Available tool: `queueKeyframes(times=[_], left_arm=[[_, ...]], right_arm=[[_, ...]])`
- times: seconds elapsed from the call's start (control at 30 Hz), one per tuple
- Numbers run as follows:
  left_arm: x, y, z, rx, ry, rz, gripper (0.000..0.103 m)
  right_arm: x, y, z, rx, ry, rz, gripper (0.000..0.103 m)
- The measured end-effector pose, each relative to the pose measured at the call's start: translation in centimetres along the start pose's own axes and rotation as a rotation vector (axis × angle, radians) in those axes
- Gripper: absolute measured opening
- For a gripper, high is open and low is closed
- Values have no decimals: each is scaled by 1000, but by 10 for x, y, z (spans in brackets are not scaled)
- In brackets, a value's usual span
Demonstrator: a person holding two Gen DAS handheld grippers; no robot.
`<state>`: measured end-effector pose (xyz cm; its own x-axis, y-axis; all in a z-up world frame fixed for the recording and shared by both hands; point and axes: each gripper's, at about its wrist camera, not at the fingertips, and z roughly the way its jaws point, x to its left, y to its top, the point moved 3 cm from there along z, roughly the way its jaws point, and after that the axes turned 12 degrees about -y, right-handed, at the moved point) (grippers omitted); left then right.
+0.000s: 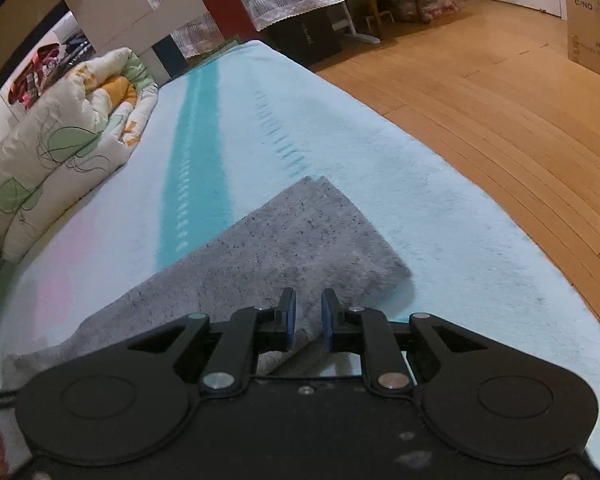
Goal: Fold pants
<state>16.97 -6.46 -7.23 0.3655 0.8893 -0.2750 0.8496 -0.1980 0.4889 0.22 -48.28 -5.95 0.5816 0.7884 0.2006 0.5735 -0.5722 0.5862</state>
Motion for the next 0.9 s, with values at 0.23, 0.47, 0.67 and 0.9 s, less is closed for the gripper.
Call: queueKeyframes(times=[0.23,0.47,0.67,0.9], left_arm=[[15,-35,-16,29,27,-44,33],[32,-68,-39,70,36,-59,35],[97,-84,-81,-2,102,-206,37],[115,-80,-83,21,133,-225,32]], right_arm=[[8,-2,10,8,-73,-23,2],[1,-5,9,35,-113,-25,1],[9,-6,10,40,-149,-62,1],[6,-5,-3,28,-90,-18,20]])
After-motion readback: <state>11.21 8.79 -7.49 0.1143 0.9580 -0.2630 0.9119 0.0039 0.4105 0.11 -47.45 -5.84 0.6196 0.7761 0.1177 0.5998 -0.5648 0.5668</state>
